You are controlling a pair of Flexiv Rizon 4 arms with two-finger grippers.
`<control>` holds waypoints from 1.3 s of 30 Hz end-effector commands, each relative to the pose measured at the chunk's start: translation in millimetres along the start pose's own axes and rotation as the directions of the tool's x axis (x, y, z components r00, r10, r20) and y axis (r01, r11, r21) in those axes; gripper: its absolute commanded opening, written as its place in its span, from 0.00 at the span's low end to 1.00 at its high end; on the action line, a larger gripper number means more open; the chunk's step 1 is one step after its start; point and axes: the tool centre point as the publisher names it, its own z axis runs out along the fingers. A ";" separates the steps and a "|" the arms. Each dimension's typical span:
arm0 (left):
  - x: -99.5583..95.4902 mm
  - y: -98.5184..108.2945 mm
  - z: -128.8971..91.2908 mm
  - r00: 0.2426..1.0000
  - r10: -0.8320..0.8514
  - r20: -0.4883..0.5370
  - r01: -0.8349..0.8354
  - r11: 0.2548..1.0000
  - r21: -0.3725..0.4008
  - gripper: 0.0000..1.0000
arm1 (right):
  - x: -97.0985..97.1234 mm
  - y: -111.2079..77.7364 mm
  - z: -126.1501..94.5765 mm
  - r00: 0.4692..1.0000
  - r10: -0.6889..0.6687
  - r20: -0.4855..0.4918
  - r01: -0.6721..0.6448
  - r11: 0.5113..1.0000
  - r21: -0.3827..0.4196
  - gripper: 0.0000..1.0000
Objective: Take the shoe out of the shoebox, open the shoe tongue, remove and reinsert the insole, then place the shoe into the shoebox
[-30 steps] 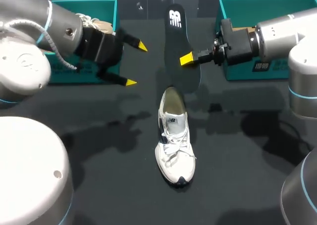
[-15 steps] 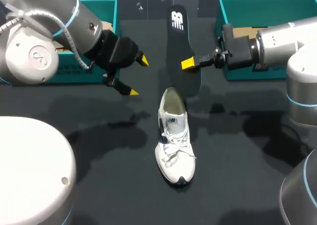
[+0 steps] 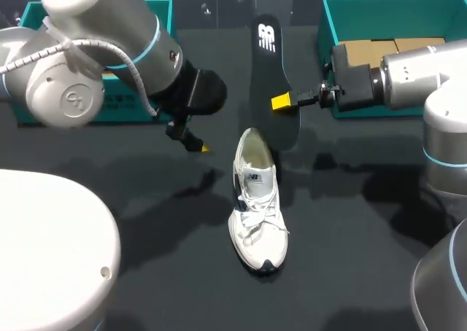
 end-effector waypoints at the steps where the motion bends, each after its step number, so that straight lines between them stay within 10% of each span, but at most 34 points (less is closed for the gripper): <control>1: 10.9 -0.6 12.4 0.999 -0.034 -0.019 0.034 0.999 -0.029 1.00 | -7.6 -7.0 5.5 0.998 -0.036 -0.056 0.034 0.999 -0.022 0.00; 39: 21.2 11.1 73.6 0.994 -0.092 -0.056 0.098 0.988 0.118 1.00 | -41.2 -4.4 29.3 0.934 -0.255 -0.252 0.238 0.966 -0.096 0.00</control>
